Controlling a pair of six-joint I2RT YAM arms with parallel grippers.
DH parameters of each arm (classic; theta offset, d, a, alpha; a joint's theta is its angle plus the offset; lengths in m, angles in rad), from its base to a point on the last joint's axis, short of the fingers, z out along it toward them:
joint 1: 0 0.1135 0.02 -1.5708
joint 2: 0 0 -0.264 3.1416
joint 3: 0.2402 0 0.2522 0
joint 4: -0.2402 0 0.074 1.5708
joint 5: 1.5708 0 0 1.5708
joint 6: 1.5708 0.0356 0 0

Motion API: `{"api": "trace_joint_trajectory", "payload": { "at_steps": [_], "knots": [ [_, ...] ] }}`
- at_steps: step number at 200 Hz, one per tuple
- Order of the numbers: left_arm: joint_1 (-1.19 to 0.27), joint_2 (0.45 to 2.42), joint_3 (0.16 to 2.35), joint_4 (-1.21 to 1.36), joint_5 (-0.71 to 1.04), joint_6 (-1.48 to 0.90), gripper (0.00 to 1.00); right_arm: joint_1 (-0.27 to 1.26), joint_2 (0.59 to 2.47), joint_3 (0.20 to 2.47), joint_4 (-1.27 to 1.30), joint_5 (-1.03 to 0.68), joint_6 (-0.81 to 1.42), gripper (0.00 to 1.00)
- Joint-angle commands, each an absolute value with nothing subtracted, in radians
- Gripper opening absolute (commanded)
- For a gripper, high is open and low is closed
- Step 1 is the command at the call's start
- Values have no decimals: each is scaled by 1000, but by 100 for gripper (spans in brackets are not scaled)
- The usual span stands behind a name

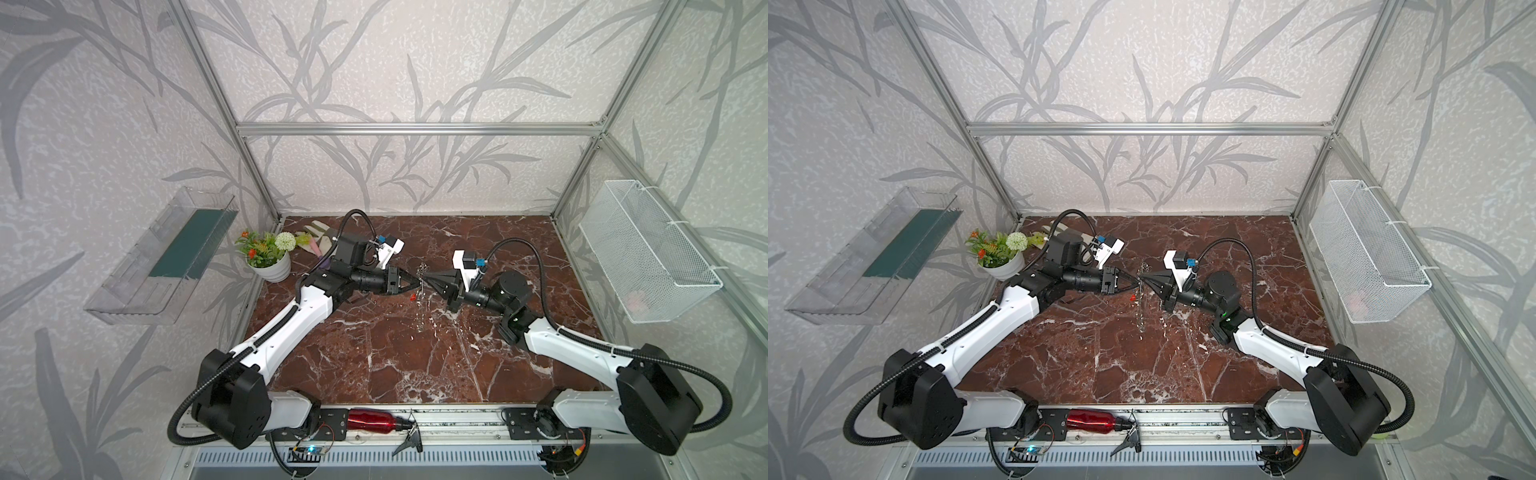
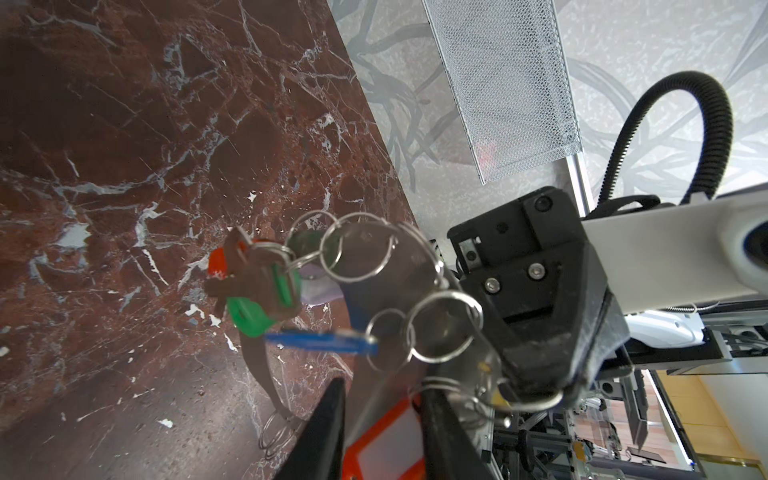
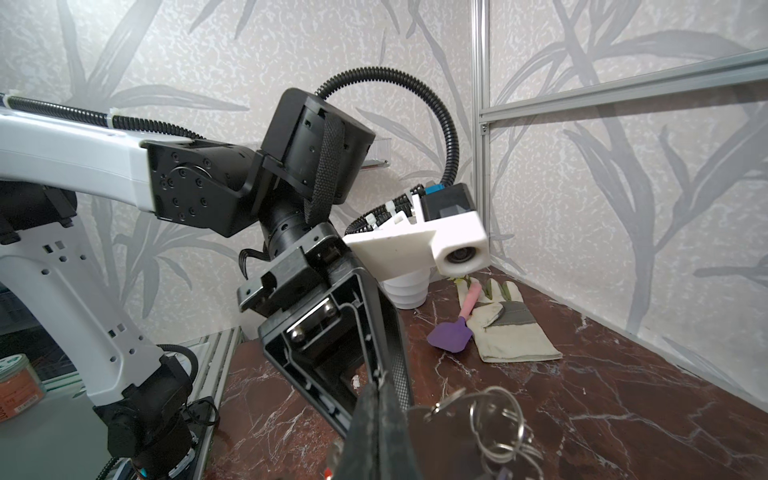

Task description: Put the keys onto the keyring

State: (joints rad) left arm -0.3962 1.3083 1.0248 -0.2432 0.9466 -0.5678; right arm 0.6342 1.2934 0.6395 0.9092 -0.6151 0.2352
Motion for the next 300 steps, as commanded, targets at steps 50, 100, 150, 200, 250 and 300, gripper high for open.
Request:
{"api": "trace_joint_trajectory", "payload": {
  "at_steps": [50,100,150,200,250,300],
  "knots": [
    [-268,1030,840,-99,873,-488,57,642,1269,698,1058,-660,246,0],
    [-275,807,624,320,770,-336,48,626,1271,695,1073,-694,266,0],
    [-331,921,726,417,972,-272,53,605,1264,676,1096,-731,288,0],
    [-392,1066,863,310,1066,-161,47,587,1265,663,1132,-760,328,0],
    [-438,1144,952,146,1073,-30,43,583,1261,662,1132,-771,339,0],
    [-448,1173,970,118,1073,-8,31,579,1262,661,1141,-773,350,0]
  ]
}}
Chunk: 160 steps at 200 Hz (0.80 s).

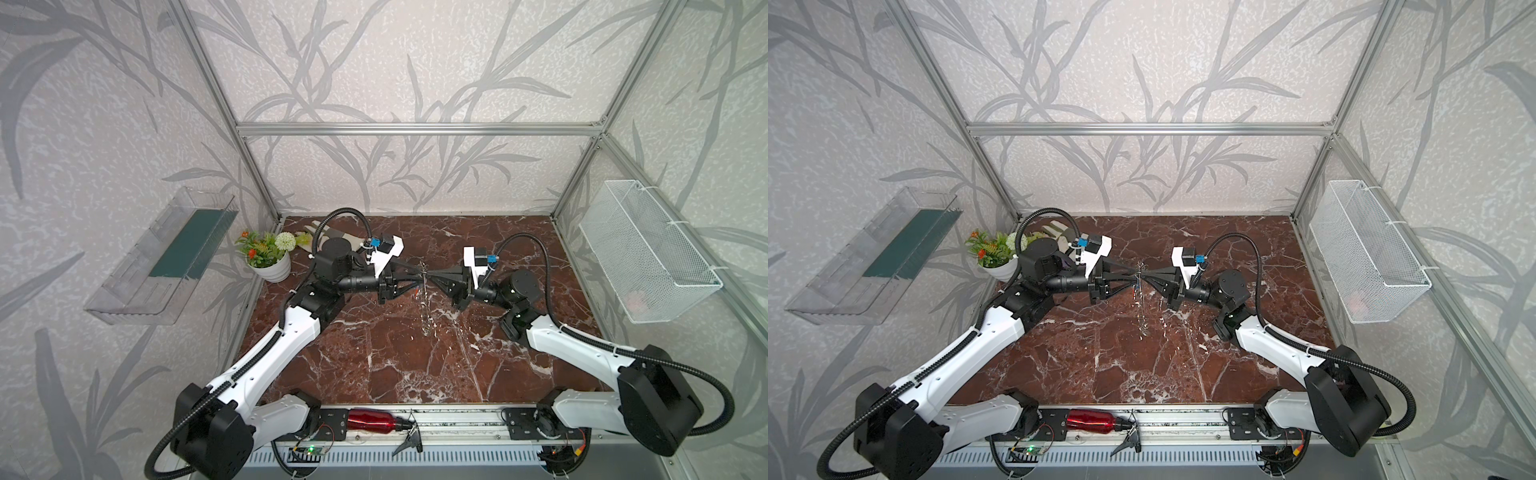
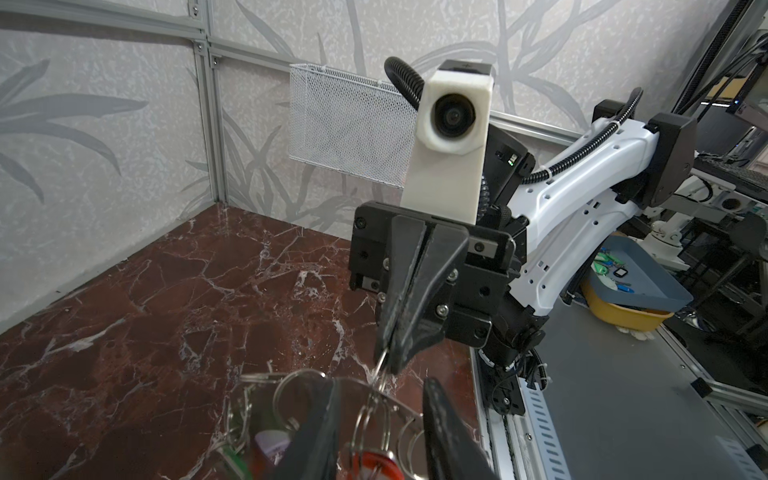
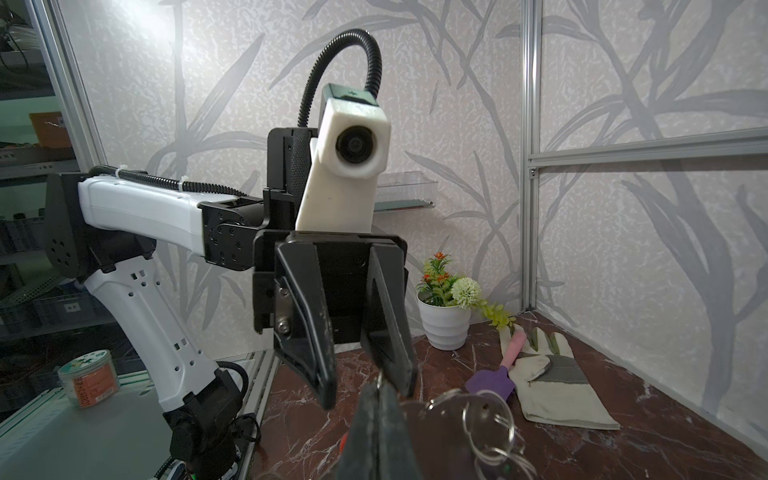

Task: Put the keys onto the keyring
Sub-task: 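Hold the plate and key up between both grippers above the table center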

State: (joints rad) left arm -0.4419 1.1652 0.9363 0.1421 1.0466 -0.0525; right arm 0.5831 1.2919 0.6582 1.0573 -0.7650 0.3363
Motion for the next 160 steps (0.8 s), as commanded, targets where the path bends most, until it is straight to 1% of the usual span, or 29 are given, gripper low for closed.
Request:
{"api": "trace_joint_trajectory", "payload": {
  "at_steps": [1,21,62,75,95,120,152,160],
  "knots": [
    [-448,1172,971,118,1073,-7,30,579,1262,660,1141,-773,350,0],
    [-451,1178,975,108,1074,-3,23,576,1257,661,1137,-771,350,0],
    [-455,1183,976,121,1078,-15,21,575,1261,663,1122,-775,345,0],
    [-456,1183,970,144,1089,-30,18,577,1264,665,1123,-776,347,0],
    [-458,1190,975,151,1096,-38,17,576,1266,665,1126,-775,348,0],
    [-461,1195,974,157,1103,-43,11,575,1266,667,1120,-776,346,0],
    [-467,1200,974,166,1099,-52,9,576,1269,670,1115,-776,342,0],
    [-468,1201,974,170,1094,-55,5,576,1269,671,1113,-778,340,0]
  ]
}}
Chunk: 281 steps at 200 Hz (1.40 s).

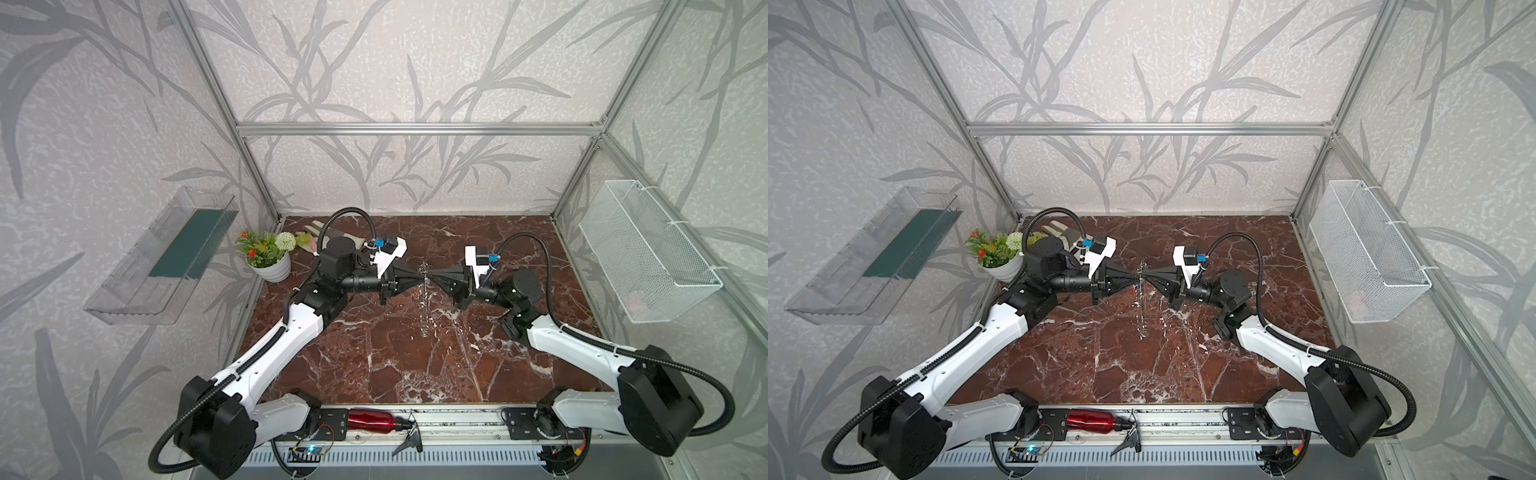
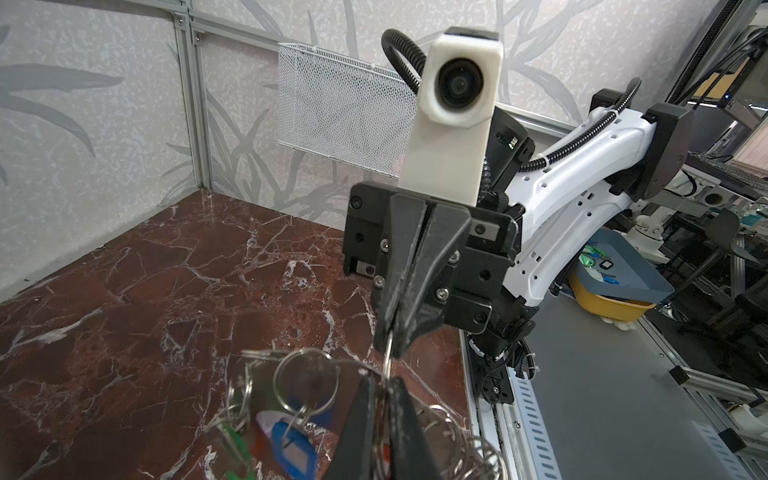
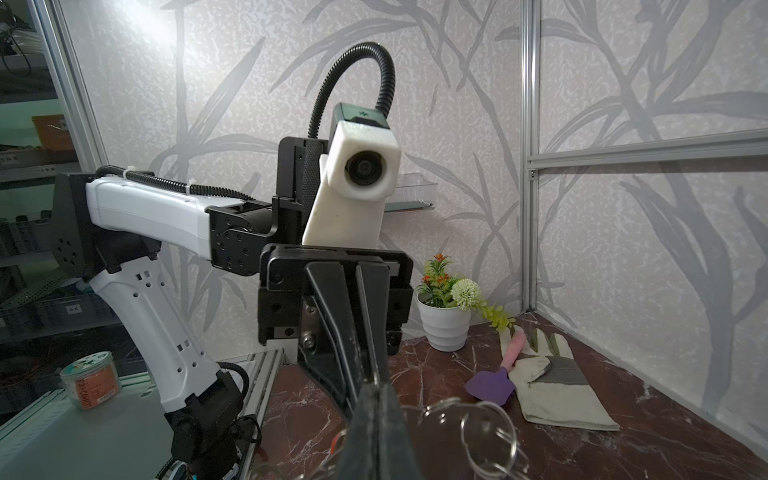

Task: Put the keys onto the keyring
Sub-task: 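Hold the plate and key up between both grippers above the table center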

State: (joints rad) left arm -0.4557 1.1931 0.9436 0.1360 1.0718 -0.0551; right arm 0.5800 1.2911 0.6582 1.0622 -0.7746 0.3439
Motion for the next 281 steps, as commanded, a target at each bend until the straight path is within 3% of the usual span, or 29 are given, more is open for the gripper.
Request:
{"api": "trace_joint_trajectory", "payload": {
  "at_steps": [1,53,76,106,148,199,281],
  "knots": [
    [-467,1201,975,171,1094,-56,4,576,1269,671,1113,-778,339,0],
    [-469,1192,1000,50,1066,44,0,568,1263,669,1090,-786,333,0],
    [-469,1194,1053,-160,1036,198,0,540,1247,646,1098,-781,365,25],
    [-469,1214,1150,-426,992,365,0,489,1193,607,1074,-779,378,38],
    [-478,1299,1322,-745,940,492,0,476,1126,618,882,-819,277,38],
    [-499,1420,1523,-996,886,615,0,502,1171,678,705,-907,149,40],
    [-539,1586,1758,-1217,826,733,0,532,1279,710,762,-939,118,39]
  ]
}}
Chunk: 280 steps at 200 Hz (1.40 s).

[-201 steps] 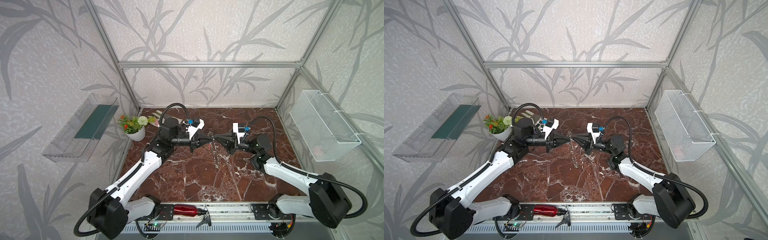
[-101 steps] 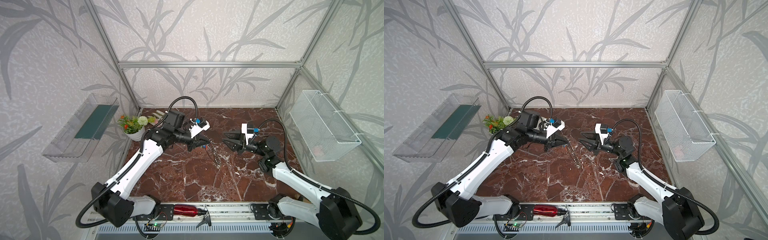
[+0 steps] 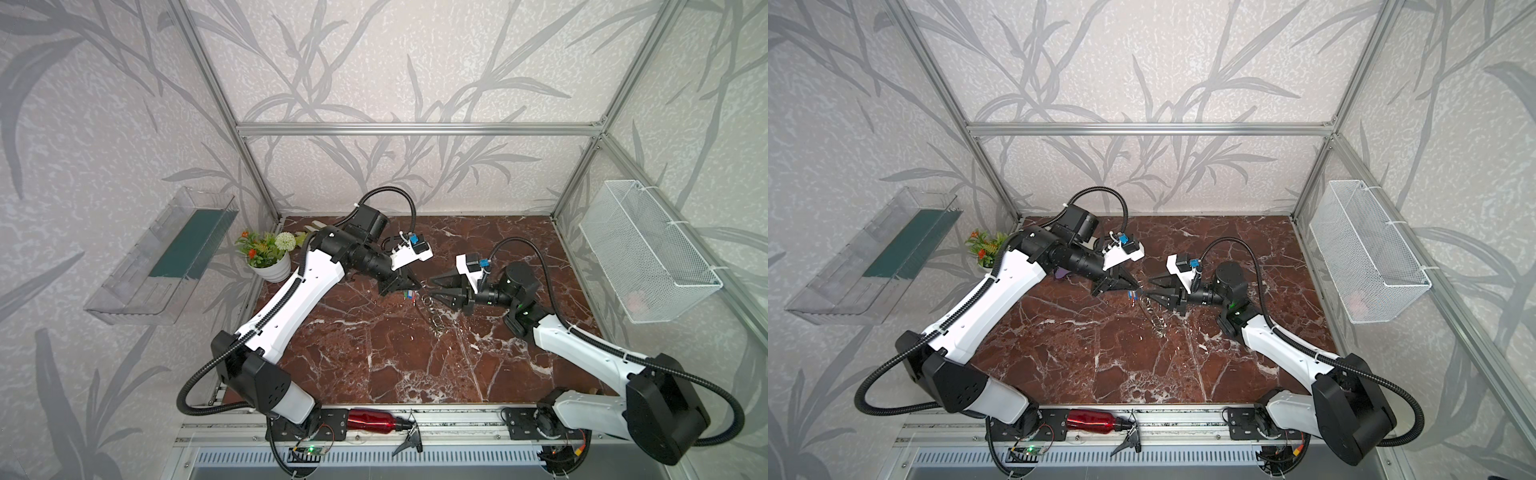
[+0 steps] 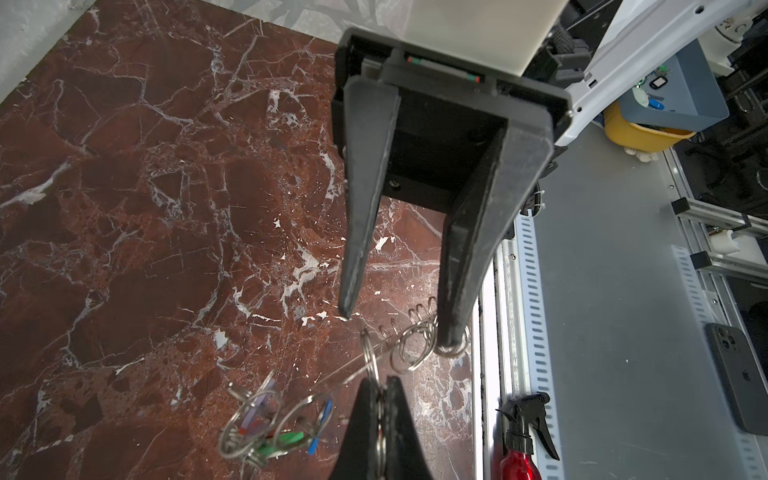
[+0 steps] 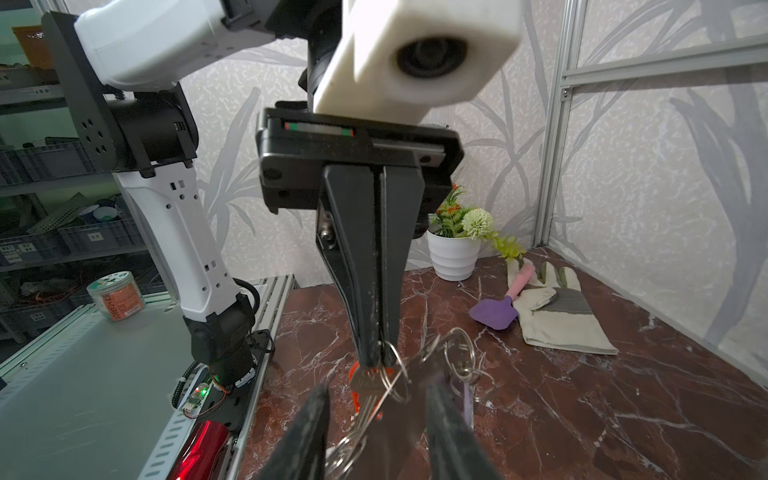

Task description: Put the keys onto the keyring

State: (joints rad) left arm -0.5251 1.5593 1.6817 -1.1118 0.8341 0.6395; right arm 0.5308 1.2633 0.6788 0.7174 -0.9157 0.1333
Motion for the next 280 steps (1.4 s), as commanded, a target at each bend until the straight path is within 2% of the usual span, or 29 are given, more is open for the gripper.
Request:
{"api": "trace_joint_trajectory", "payload": {
  "at_steps": [1,107,177,199,208,254,280],
  "knots": [
    [-540,1587,1761,-1220,825,734,0,533,1280,710,762,-939,116,39],
    [-570,1697,1907,-1323,781,762,0,533,1309,720,752,-948,94,18],
    [-576,1716,1936,-1329,795,762,0,544,1318,723,698,-944,63,11],
    [-576,1723,1939,-1333,785,758,0,544,1312,720,706,-938,69,5],
    [-577,1725,1939,-1332,788,758,0,545,1313,722,708,-939,71,0],
    [-564,1705,1925,-1247,784,648,0,543,1313,691,804,-919,126,0],
    [-530,1604,1806,-1062,795,497,10,544,1316,677,858,-908,161,0]
  ]
}}
